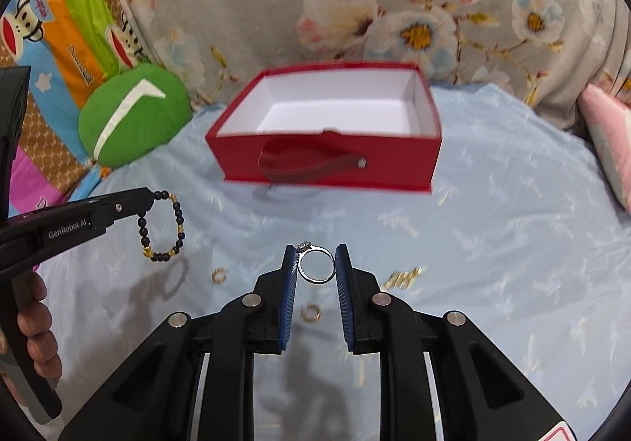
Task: Organize jewelry
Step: 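Carry the bead bracelet and silver ring over the red box with both tools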
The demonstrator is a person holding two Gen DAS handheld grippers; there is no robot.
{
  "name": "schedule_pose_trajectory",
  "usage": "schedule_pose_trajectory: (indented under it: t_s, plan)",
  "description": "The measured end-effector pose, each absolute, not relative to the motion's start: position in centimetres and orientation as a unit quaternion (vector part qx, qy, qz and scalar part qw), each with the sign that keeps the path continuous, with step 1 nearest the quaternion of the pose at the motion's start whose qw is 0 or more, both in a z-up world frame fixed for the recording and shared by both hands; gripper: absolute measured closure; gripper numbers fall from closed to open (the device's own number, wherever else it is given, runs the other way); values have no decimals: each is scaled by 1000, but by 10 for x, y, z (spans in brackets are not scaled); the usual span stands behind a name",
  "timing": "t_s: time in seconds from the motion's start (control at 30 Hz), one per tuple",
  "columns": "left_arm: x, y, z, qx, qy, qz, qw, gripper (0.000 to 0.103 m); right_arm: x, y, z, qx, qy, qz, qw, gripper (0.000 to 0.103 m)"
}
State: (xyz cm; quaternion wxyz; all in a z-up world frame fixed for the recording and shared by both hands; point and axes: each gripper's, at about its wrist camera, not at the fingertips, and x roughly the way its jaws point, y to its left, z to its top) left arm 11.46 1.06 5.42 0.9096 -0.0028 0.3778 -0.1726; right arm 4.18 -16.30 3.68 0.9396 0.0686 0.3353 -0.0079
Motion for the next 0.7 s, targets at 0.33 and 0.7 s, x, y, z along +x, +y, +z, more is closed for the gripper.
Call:
schedule_pose_trajectory:
  t_s: [0.33,0.7]
  plan:
    - [142,-19,115,28,305,-173,936,96,75,-180,107,36,255,-18,966,85]
    - [211,-50,154,46,250,-156,954,96,156,-209,146,34,226,-30,973,85]
